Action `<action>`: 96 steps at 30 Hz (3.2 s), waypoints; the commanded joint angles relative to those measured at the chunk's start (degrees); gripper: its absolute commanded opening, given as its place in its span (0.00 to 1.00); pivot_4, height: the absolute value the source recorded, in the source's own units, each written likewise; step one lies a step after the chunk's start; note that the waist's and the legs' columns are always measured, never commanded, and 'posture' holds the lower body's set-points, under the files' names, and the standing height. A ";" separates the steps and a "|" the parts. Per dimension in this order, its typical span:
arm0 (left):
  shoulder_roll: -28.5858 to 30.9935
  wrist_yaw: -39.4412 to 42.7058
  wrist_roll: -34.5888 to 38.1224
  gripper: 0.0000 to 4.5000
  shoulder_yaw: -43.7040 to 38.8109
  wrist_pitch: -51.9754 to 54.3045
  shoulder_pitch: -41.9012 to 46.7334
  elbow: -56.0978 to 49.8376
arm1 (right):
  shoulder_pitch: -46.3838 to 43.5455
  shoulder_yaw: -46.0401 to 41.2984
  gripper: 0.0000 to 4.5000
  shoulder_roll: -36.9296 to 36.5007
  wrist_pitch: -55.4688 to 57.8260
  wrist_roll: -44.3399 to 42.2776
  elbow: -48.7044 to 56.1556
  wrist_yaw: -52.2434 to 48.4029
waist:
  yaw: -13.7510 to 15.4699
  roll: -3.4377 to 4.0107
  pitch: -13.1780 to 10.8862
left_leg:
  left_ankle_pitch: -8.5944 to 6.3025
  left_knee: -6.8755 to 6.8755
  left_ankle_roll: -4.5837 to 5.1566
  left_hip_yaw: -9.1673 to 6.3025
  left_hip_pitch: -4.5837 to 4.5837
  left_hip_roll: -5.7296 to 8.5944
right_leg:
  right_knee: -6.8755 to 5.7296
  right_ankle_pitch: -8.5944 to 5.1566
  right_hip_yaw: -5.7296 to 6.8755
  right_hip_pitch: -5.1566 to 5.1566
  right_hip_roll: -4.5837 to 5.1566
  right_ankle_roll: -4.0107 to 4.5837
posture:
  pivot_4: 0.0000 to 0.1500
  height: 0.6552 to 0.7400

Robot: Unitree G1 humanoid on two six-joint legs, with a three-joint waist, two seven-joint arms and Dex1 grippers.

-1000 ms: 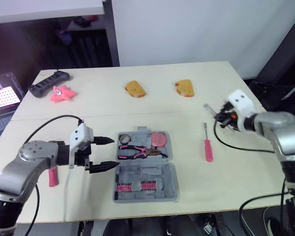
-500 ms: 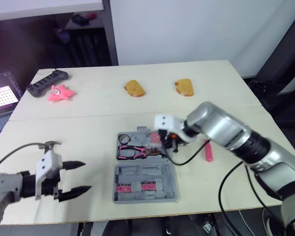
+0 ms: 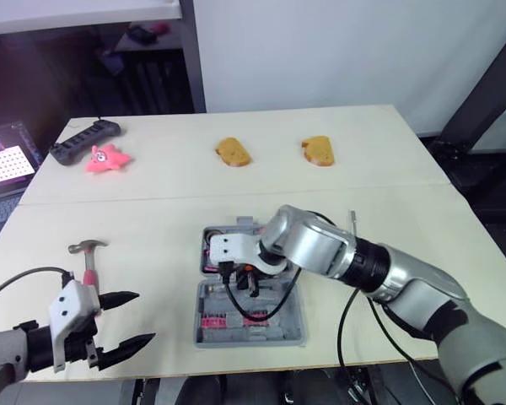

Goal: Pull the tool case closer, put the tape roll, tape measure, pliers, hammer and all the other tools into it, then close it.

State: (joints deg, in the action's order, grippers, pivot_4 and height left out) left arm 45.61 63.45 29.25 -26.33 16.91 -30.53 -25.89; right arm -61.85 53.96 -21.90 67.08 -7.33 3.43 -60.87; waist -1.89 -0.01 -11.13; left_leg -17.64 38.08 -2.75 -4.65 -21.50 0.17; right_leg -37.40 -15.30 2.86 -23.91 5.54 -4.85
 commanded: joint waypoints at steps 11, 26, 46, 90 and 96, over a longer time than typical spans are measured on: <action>0.12 -1.84 0.50 1.00 -1.91 0.10 -0.06 -1.96 | -0.15 1.71 0.01 5.04 0.44 0.87 -4.14 3.38 | -0.54 0.00 0.00 | 0.00 -0.02 0.00 0.00 -0.01 0.00 | -0.04 0.00 0.00 -0.06 -0.01 0.00 | 1.00 1.00; 0.51 -1.76 0.35 1.00 -1.53 1.02 0.33 -2.23 | -0.05 1.61 0.01 7.87 0.50 0.90 -6.59 5.97 | -0.58 0.00 0.00 | 0.00 -0.03 0.00 0.00 -0.02 0.00 | -0.04 0.00 -0.01 -0.09 -0.01 0.01 | 1.00 1.00; 1.83 -0.05 1.24 1.00 0.43 3.69 5.67 -0.52 | 9.42 -20.02 0.70 1.05 -8.05 -8.40 8.19 5.39 | -0.51 -0.06 0.04 | 0.01 -0.08 -0.01 0.00 -0.02 -0.01 | -0.06 0.01 -0.01 -0.09 -0.03 0.03 | 1.00 1.00; 2.96 0.82 -1.62 1.00 0.19 -0.57 14.78 13.06 | 34.86 -43.90 0.31 -9.00 -42.09 -12.19 -0.78 -2.87 | 1.03 -0.33 0.22 | 0.01 -0.04 -0.01 0.06 0.27 -0.10 | 0.03 0.01 -0.09 0.25 -0.15 0.03 | 1.00 1.00; -0.36 -5.32 -1.97 1.00 -4.30 -0.45 13.07 17.54 | 47.83 -61.18 1.00 -14.58 -47.57 -13.99 0.59 4.00 | 1.25 -0.34 0.22 | 0.01 -0.04 -0.01 0.15 0.17 -0.07 | 0.11 0.03 -0.09 0.24 -0.07 0.00 | 1.00 1.00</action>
State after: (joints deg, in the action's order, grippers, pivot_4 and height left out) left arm 45.98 60.37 26.83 -27.30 16.69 -16.76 -8.41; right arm -15.48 -1.06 -35.26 22.08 -19.87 1.70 -58.85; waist -0.64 -0.35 -10.91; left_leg -17.64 38.04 -2.76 -4.49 -21.32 0.10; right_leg -37.28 -15.26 2.76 -23.66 5.49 -4.87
